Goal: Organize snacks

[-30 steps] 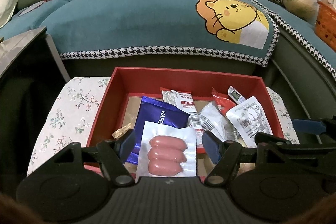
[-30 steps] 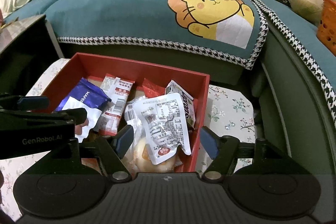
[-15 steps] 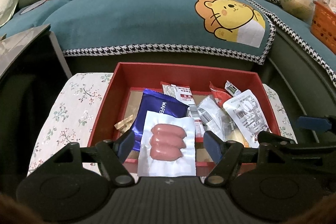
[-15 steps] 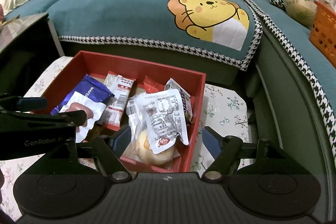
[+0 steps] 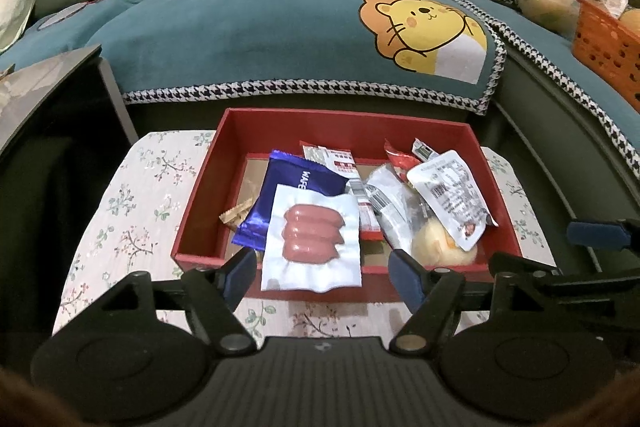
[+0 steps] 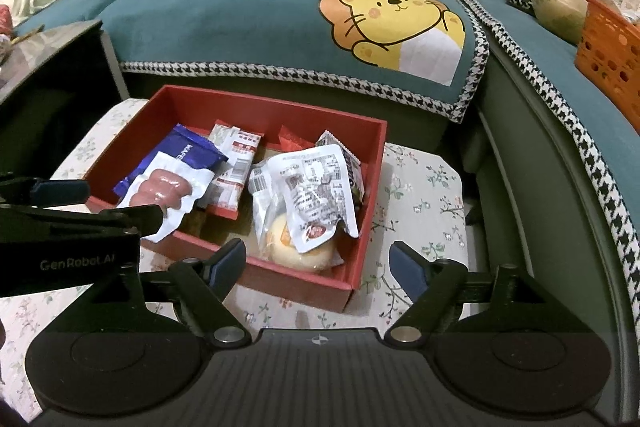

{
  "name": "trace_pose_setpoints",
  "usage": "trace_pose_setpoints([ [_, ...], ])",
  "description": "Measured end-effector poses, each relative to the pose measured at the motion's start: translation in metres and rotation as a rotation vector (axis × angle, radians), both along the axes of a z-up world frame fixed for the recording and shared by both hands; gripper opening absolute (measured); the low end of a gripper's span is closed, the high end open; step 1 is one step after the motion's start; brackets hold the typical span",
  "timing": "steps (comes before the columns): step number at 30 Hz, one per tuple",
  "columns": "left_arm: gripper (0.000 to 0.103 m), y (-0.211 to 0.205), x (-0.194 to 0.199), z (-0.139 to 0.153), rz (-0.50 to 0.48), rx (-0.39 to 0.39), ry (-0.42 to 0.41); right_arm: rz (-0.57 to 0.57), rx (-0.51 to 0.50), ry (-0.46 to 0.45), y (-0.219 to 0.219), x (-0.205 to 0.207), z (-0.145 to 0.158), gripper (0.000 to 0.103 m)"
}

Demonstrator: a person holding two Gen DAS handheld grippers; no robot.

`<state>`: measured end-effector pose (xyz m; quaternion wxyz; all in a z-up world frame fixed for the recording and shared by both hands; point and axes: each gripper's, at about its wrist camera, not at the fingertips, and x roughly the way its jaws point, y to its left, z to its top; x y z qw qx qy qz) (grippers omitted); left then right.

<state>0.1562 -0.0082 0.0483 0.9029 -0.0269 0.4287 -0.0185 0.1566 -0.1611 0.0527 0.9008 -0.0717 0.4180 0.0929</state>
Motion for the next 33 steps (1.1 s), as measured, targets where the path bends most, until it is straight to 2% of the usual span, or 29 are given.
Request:
trace_pose_setpoints([
  [27,0.103,0.006,-0.08,-0.005,0.021,-0.002,0.009,-0.011,0.039,0.002,-0.003,-0.074,0.003,0.086],
  [33,0.103,0.008,-0.102,-0.006,0.035,0.044,0.002,-0.024,0.048,0.004,-0.008,-0.093,0.002,0.086],
])
